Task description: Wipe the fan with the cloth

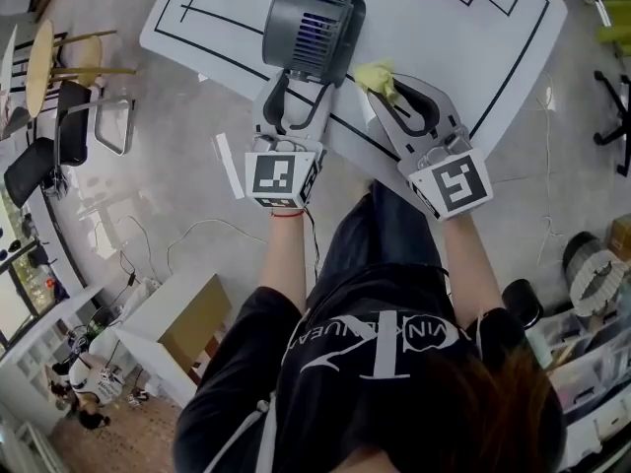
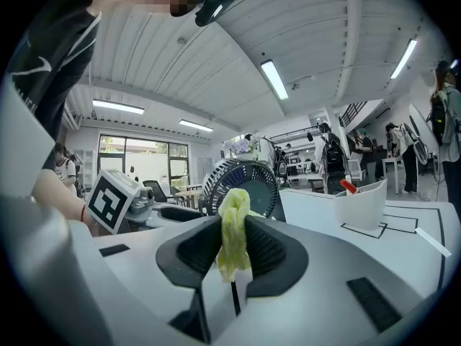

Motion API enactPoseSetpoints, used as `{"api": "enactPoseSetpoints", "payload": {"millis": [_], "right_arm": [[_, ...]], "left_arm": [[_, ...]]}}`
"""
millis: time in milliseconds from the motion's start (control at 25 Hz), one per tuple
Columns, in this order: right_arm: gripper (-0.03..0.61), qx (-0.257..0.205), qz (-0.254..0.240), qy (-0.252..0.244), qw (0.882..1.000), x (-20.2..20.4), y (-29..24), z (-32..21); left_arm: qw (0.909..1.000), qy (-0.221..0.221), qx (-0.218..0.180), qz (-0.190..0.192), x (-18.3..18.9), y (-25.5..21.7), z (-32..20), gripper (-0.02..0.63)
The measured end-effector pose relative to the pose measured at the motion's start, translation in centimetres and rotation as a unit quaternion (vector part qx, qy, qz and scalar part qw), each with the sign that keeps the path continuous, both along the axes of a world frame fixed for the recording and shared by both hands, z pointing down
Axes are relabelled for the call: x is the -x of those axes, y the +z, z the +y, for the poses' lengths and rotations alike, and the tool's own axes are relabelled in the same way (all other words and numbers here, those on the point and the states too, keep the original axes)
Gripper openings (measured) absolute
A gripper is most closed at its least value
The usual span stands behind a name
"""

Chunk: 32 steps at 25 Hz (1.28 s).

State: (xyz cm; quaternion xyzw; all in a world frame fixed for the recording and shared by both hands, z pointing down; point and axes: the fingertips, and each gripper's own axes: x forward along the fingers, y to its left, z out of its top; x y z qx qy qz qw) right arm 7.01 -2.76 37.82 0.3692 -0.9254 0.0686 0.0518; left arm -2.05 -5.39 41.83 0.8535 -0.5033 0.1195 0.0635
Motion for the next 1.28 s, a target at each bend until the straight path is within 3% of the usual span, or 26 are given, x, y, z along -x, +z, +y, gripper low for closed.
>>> {"api": "enactPoseSetpoints", "payload": {"millis": [520,680,920,1280], "right_arm": [[0.094,-0.082,-0.056,0.020,0.995,-0.3,-4.3,-4.6],[0.091,-0.097,-0.052,0.022,0.994,-0.2,-4.3,-6.8],[0.084,-0.097,-0.042,0.023,0.994,0.0,-3.8,-8.5],[0.080,-0.045,-0.030,0.032,0.998,-0.1,-1.4,-11.6]], "left_arm": [[0.9999,-0.003,-0.013,-0.006,-0.2,0.0,0.0,0.281],[0.9999,-0.010,-0.012,-0.003,0.0,0.2,-0.4,0.281],[0.9999,-0.008,-0.009,-0.009,-0.1,0.1,0.5,0.281],[0.9999,-0.010,-0.006,-0.012,-0.1,0.0,0.1,0.281]]}}
